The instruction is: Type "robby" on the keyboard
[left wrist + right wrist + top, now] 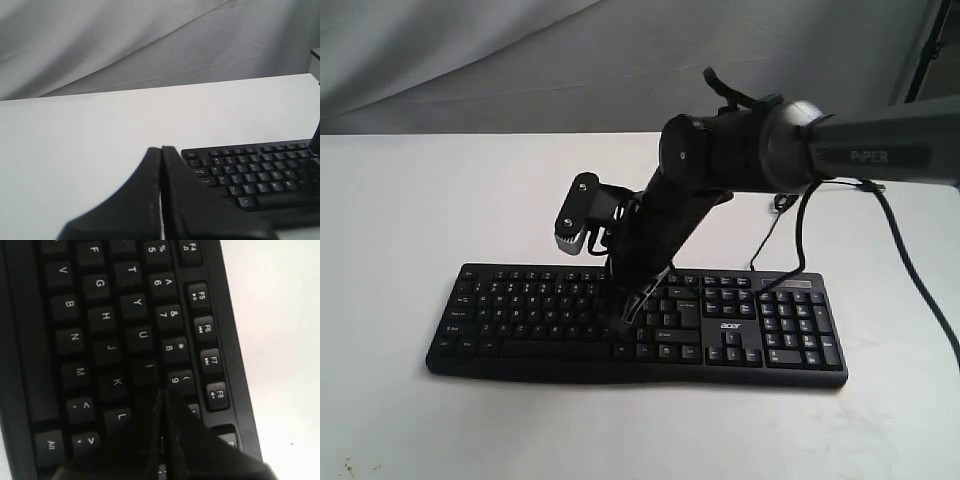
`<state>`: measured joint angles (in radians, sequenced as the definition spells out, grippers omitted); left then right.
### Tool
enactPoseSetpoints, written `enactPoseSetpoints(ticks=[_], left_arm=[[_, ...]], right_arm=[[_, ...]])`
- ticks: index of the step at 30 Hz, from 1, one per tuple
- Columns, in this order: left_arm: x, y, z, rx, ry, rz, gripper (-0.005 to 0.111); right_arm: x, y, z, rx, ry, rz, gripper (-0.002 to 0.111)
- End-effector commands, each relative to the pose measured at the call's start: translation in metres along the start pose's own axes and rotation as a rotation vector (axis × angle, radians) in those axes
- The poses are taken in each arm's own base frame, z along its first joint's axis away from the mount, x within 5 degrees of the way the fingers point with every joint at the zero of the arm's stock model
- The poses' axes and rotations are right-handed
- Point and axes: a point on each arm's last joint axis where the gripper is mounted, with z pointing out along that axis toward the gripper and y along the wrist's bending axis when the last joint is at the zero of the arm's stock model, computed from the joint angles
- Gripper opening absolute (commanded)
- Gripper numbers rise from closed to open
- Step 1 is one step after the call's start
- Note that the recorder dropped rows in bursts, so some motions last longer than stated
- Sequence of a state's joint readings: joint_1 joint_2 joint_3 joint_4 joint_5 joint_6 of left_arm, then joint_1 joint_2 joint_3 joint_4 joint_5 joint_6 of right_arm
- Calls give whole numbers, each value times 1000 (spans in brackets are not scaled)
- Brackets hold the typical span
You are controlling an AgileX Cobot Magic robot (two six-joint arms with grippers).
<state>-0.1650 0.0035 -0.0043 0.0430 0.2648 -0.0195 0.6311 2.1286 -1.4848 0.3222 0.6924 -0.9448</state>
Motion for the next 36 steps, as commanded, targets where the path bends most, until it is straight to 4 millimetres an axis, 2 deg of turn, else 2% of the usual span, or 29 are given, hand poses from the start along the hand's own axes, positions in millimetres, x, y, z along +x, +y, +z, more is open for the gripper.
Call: enactPoseSetpoints(ticks=[1,20,36], left_arm=[[1,0,0,5,-5,3,0],[1,0,0,5,-5,3,0],[1,0,0,5,-5,3,0]], right_arm=[[-3,-1,-5,20,-42,4,0],[0,-1,3,-19,-41,5,0],[2,-3,3,-16,-34,20,0]])
